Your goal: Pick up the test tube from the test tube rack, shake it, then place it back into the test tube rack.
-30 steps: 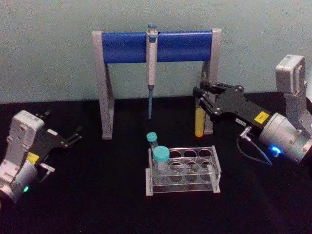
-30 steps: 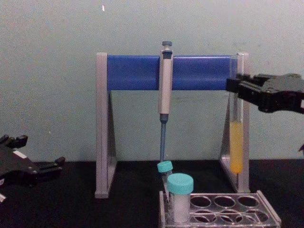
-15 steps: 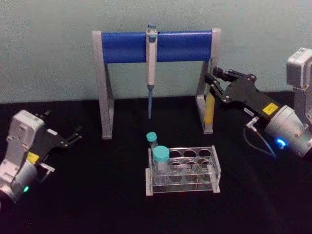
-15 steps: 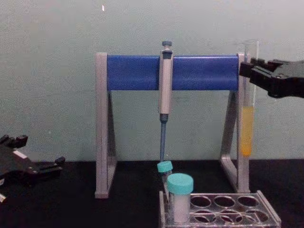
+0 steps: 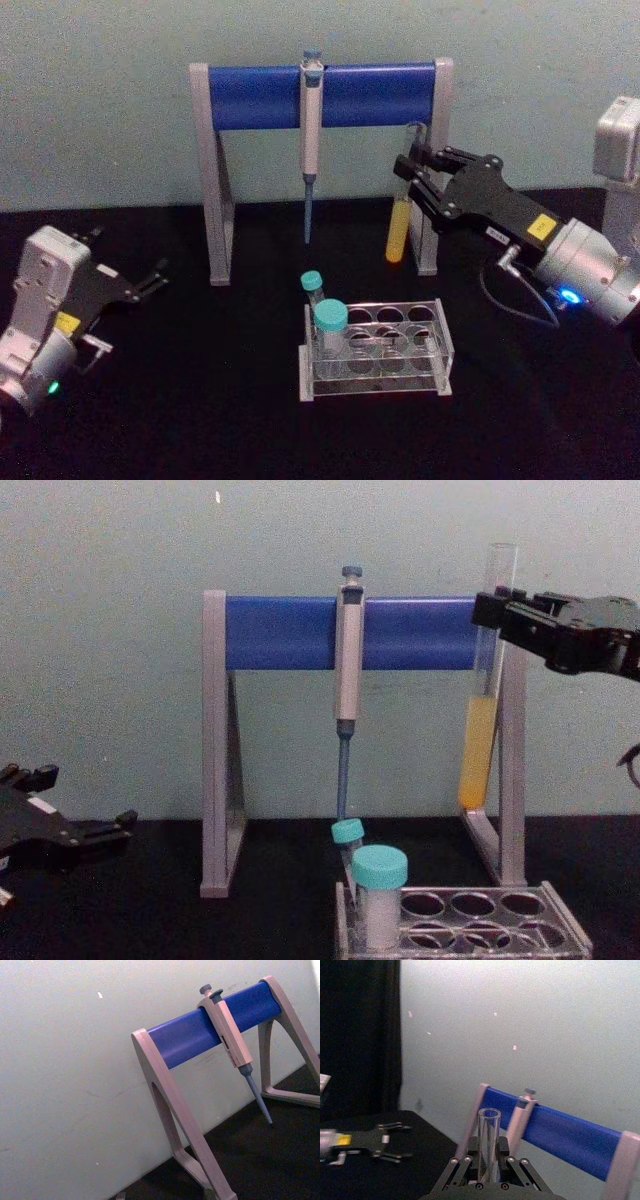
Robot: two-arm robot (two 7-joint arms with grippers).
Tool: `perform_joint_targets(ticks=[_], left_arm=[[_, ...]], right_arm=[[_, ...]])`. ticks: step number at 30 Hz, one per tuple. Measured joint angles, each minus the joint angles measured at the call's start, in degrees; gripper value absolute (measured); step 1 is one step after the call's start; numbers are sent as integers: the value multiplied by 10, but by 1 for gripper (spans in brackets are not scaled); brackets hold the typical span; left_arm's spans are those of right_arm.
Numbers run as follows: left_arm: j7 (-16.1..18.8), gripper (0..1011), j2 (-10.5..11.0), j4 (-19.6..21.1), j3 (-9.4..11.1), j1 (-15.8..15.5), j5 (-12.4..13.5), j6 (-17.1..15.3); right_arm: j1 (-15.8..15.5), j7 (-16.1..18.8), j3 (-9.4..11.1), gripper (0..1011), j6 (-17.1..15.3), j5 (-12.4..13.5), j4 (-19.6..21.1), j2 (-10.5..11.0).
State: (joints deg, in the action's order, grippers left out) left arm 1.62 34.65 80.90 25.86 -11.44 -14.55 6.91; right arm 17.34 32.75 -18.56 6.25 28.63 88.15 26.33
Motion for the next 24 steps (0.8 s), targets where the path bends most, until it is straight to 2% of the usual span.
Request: perform_joint_targets(ticks=[3,7,11,16,21,24], left_arm=[[0,1001,0,0,0,0,0,0],[0,1001,0,0,0,0,0,0],[0,1001,0,0,0,0,0,0],[0,1001,0,0,0,0,0,0],[0,1001,0,0,0,0,0,0],[0,1001,0,0,0,0,0,0]], right_arm=[[-5,20,0,233,-1,22,4,9],[-16,43,1,233,-9,51,17,31],[-28,47,4,233,-15,62,28,50],[-38,29,12,233,-20,65,35,70],[-36,12,14,233,-22,63,32,74],[-29,-5,13,233,-21,50,28,71]])
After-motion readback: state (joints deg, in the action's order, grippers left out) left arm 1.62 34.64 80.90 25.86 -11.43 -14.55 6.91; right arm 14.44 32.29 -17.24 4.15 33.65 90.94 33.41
